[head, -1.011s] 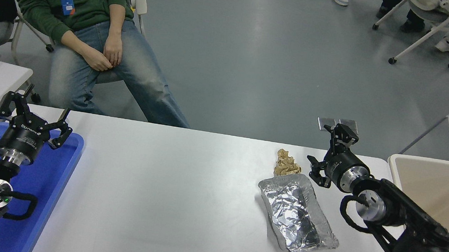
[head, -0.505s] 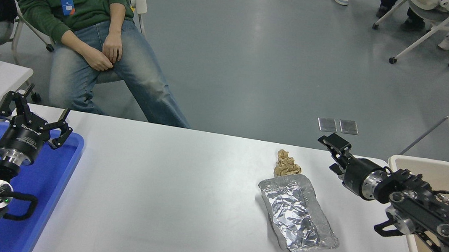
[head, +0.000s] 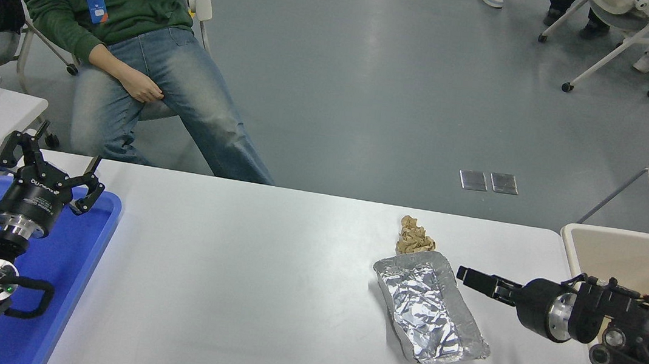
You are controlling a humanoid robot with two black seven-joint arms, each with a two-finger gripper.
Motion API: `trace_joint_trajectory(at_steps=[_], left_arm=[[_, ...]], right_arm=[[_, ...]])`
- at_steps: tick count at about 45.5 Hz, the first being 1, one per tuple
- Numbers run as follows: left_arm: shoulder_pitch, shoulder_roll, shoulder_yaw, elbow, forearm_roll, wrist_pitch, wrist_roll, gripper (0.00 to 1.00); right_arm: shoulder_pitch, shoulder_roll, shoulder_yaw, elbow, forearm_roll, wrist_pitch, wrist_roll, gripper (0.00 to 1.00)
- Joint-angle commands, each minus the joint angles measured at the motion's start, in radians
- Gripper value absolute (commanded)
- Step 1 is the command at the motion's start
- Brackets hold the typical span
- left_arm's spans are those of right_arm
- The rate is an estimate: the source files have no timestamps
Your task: Clean the table surface
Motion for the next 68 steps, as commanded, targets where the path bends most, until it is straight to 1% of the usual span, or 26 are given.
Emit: trace_joint_trajectory(at_steps=[1, 12, 20, 28, 41, 46, 49, 56, 58, 61, 64, 66, 67, 68], left_arm=[[0.000, 0.000, 0.000, 0.000, 0.000, 0.000, 0.000, 1.00], [0.000, 0.000, 0.000, 0.000, 0.000, 0.000, 0.000, 1.00], [0.000, 0.000, 0.000, 0.000, 0.000, 0.000, 0.000, 1.00], [0.000, 0.000, 0.000, 0.000, 0.000, 0.000, 0.000, 1.00], [0.000, 0.000, 0.000, 0.000, 0.000, 0.000, 0.000, 1.00], [0.000, 0.000, 0.000, 0.000, 0.000, 0.000, 0.000, 1.00], [0.000, 0.000, 0.000, 0.000, 0.000, 0.000, 0.000, 1.00], [0.000, -0.001, 0.000, 0.000, 0.000, 0.000, 0.000, 1.00], [0.000, -0.001, 0.000, 0.000, 0.000, 0.000, 0.000, 1.00], [0.000, 0.000, 0.000, 0.000, 0.000, 0.000, 0.000, 1.00], [0.000, 0.000, 0.000, 0.000, 0.000, 0.000, 0.000, 1.00], [0.000, -0.001, 0.000, 0.000, 0.000, 0.000, 0.000, 1.00], [0.000, 0.000, 0.000, 0.000, 0.000, 0.000, 0.000, 1.00], [0.000, 0.000, 0.000, 0.000, 0.000, 0.000, 0.000, 1.00]], right_arm=[[0.015, 0.019, -0.069, -0.010, -0.073, 0.002, 0.003, 0.98], [0.025, 0.108, -0.069, -0.102, -0.073, 0.003, 0.003, 0.98], [0.016, 0.181, -0.069, -0.207, -0.074, 0.005, 0.003, 0.98], [0.008, 0.194, -0.069, -0.240, -0.085, 0.017, 0.003, 0.98], [0.002, 0.263, -0.066, -0.306, -0.097, 0.017, 0.002, 0.97], [-0.004, 0.322, -0.066, -0.389, -0.097, 0.017, 0.002, 0.95], [-0.004, 0.333, -0.066, -0.420, -0.096, 0.017, 0.002, 0.93], [-0.004, 0.336, -0.053, -0.421, -0.094, 0.041, 0.002, 0.81], [-0.002, 0.336, -0.050, -0.421, -0.091, 0.049, 0.002, 0.76], [-0.001, 0.338, -0.050, -0.421, -0.091, 0.058, 0.002, 0.65], [0.002, 0.338, -0.052, -0.421, -0.096, 0.078, 0.000, 0.50], [0.004, 0.336, -0.050, -0.420, -0.093, 0.101, -0.004, 0.39], [0.005, 0.336, -0.049, -0.420, -0.093, 0.112, -0.007, 0.31], [0.007, 0.336, -0.049, -0.418, -0.091, 0.118, -0.009, 0.26]])
